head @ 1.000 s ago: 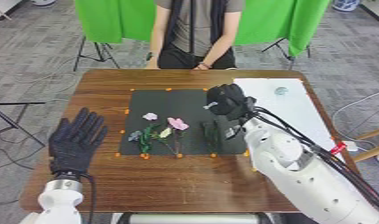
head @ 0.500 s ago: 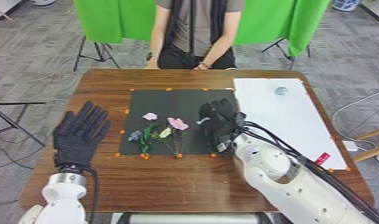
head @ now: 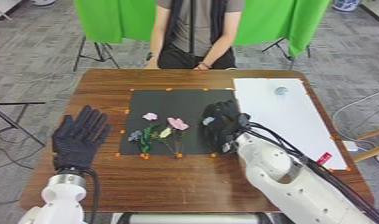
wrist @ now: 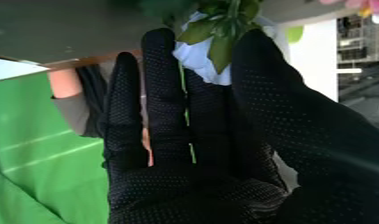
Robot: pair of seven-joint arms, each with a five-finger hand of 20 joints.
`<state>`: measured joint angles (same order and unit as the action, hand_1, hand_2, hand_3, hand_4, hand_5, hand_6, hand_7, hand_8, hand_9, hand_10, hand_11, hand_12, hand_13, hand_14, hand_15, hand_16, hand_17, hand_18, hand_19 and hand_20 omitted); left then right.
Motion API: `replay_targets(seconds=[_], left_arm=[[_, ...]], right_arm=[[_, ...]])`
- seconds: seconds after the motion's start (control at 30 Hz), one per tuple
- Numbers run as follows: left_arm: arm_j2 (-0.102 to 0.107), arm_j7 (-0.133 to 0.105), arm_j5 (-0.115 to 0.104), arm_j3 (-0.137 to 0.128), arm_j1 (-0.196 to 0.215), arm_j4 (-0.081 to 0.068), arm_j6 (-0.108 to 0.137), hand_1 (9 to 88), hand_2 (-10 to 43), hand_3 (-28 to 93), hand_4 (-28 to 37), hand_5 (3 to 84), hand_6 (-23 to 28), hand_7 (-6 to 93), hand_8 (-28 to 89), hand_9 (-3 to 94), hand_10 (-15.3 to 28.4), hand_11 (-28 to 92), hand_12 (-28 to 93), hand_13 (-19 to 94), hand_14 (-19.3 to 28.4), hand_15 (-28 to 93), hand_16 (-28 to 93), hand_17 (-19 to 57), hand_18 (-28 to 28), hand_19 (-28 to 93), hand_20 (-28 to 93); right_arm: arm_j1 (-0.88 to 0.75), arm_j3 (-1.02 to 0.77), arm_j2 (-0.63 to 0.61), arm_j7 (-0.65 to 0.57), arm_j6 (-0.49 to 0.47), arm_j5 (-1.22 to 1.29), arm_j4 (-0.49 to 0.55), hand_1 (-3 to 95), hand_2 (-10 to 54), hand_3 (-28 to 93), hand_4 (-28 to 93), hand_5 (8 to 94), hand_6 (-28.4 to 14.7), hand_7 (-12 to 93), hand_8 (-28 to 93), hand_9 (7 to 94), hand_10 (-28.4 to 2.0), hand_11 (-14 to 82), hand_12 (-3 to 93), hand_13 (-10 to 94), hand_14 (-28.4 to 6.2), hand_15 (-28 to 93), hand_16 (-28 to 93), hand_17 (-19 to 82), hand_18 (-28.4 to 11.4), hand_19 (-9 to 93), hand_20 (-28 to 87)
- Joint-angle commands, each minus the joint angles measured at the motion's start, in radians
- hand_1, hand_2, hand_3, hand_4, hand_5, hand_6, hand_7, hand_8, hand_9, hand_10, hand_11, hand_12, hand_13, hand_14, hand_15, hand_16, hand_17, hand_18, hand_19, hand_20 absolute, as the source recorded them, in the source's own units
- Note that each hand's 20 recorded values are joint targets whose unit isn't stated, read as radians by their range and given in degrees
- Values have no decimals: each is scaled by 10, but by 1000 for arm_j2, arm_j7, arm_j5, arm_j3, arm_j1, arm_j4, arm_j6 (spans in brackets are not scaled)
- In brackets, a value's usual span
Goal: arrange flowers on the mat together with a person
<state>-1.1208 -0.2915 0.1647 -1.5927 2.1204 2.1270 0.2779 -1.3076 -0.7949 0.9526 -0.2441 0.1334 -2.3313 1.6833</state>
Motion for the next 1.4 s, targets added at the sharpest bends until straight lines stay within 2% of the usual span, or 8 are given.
replay_targets(seconds=[0.03,0.2,0.5,0.6,0.73,0.8,0.93,1.4], left_arm=[[-2,-13,-59,4,17,10,40,285,144,740,-283,468,76,125,-107,421,133,183,62,315,144,267,-63,-74,149,374,90],[-1,-22,-69,3,17,13,41,285,144,742,-283,465,76,127,-107,418,133,183,62,316,146,271,-63,-75,149,374,91],[-2,-40,-71,-3,28,11,8,286,144,742,-283,463,76,128,-108,416,133,184,60,317,145,271,-67,-74,149,377,91],[-3,-49,-81,-9,33,9,-14,276,153,729,-283,462,75,127,-109,415,134,184,60,320,142,261,-72,-62,143,371,87],[-2,-53,-81,-23,53,13,-24,267,176,697,-283,461,77,122,-107,416,135,181,59,320,138,253,-75,-56,139,369,84],[-3,-52,-84,-27,63,16,-13,268,180,689,-283,461,77,121,-106,416,135,182,59,319,137,252,-74,-56,139,369,83],[-8,-52,-97,-25,61,12,-27,266,181,690,-283,463,77,121,-106,417,135,181,59,319,136,250,-74,-56,139,372,83],[-9,-63,-128,-54,80,12,-57,264,176,706,-283,466,77,122,-106,420,137,181,59,321,134,248,-73,-58,142,377,84]], right_arm=[[-20,-21,-2,-26,-13,6,18,497,-95,822,-283,520,17,262,-176,521,-113,165,167,454,-91,439,207,188,-167,622,266],[-26,-16,-9,-33,50,37,29,476,-95,834,-283,467,3,253,-176,475,-127,148,161,424,-103,443,189,175,-170,616,251],[-137,-136,-67,-47,245,277,163,383,-93,839,-283,388,-31,207,-151,434,-145,139,157,407,-118,364,156,168,-177,589,204],[-210,-273,-81,-7,215,528,222,272,29,834,-277,374,-46,182,-138,424,-169,132,155,406,-138,334,154,162,-190,578,194],[-326,-480,-68,105,160,877,267,239,67,816,-279,375,-47,163,-124,399,-169,109,145,370,-152,232,171,151,-181,501,162],[-362,-544,-58,120,179,1044,283,233,74,812,-279,377,-44,162,-122,393,-167,97,141,360,-153,194,181,146,-179,462,152],[-456,-677,-29,191,185,1347,314,214,90,810,-280,395,-39,152,-119,389,-151,78,133,351,-155,121,209,139,-175,401,148],[-764,-957,37,211,38,1434,379,182,98,801,-264,412,-29,130,-108,400,-136,44,125,334,-155,86,220,133,-173,331,151]])
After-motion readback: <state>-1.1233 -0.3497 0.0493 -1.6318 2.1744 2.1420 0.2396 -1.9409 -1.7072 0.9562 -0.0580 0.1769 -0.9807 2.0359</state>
